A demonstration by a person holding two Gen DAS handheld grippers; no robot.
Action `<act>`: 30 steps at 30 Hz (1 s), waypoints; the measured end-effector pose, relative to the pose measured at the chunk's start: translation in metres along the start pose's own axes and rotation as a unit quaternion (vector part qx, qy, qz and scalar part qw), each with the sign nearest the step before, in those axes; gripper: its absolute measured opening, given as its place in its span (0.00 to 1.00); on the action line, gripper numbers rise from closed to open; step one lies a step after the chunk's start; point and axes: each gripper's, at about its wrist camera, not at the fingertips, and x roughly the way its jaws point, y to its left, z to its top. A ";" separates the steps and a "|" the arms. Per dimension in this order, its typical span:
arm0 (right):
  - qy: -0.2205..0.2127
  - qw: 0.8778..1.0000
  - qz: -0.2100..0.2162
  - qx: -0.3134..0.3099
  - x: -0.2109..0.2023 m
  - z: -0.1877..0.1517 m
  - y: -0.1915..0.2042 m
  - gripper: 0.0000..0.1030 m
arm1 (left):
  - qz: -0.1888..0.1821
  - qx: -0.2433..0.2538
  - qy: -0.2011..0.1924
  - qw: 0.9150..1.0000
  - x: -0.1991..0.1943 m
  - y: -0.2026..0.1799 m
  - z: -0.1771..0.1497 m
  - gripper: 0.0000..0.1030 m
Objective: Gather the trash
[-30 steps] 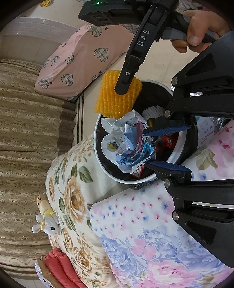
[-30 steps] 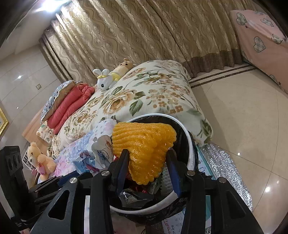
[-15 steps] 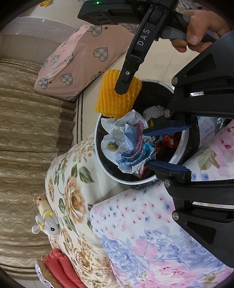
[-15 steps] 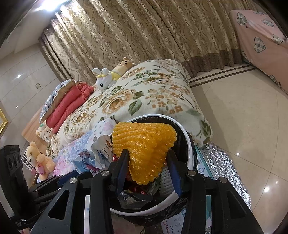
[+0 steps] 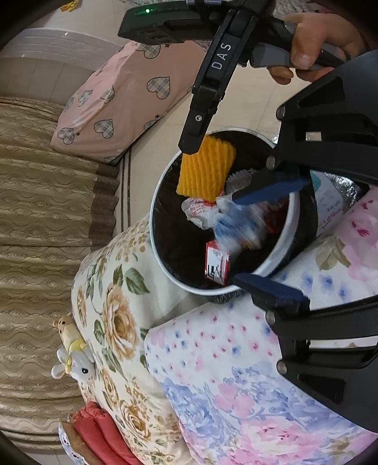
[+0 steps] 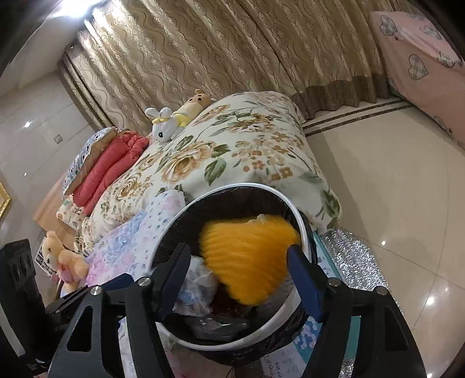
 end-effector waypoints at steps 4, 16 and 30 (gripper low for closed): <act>-0.001 1.000 0.003 0.001 -0.004 -0.001 0.004 0.70 | 0.000 -0.024 -0.010 1.000 -0.013 0.013 -0.011 0.57; -0.031 0.999 0.024 -0.015 -0.043 -0.044 0.046 0.87 | 0.028 -0.092 -0.051 0.994 -0.080 0.051 -0.072 0.68; -0.078 0.991 0.029 -0.106 -0.082 -0.109 0.114 0.98 | 0.102 -0.095 -0.125 0.982 -0.161 0.070 -0.148 0.81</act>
